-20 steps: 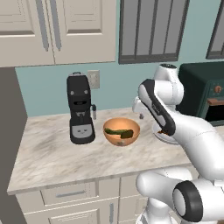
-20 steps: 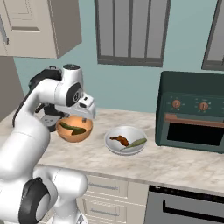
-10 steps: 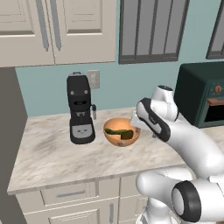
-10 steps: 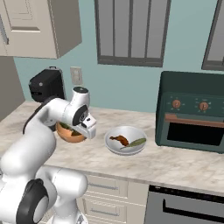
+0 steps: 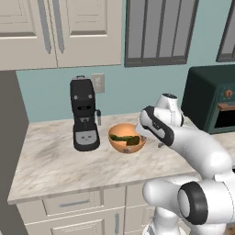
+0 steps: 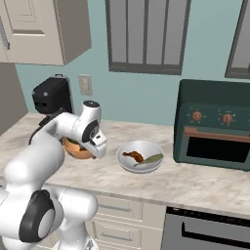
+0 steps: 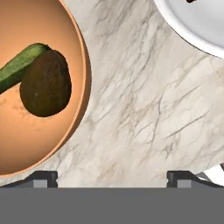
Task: Place the bowl with the squash and avocado on the second highest shelf of the fridge. Place the bowl with the chicken drumstick and fish on the top shelf of the fridge.
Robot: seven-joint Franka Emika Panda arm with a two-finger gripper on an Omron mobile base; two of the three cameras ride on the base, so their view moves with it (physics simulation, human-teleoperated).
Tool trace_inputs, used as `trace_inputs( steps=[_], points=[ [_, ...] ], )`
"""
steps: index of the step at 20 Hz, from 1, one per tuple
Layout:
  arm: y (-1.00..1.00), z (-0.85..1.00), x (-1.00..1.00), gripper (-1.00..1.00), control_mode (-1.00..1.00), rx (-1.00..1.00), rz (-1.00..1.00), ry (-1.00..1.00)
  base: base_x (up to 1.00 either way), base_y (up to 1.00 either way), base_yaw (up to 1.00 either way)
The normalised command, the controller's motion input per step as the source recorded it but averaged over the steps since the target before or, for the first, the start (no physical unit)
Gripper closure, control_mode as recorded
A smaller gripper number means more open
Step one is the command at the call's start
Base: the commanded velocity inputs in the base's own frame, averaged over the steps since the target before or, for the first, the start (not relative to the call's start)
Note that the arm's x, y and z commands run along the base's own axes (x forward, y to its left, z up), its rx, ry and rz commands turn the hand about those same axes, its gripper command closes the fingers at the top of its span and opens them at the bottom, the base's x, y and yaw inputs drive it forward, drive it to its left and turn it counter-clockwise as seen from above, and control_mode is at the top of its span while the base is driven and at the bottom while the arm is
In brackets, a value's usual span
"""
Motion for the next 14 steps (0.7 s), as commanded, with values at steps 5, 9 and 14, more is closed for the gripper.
trace_inputs(
  steps=[5, 9, 14],
  points=[
    [0.05, -0.46, 0.04, -1.00, -1.00, 0.00, -0.08, 0.03, 0.00, 0.00, 0.00],
    [0.08, -0.33, 0.05, -1.00, -1.00, 0.00, -0.07, 0.00, 0.00, 0.00, 0.00],
    [0.01, -0.03, 0.02, -1.00, -1.00, 0.04, -0.04, 0.00, 0.00, 0.00, 0.00]
  ],
)
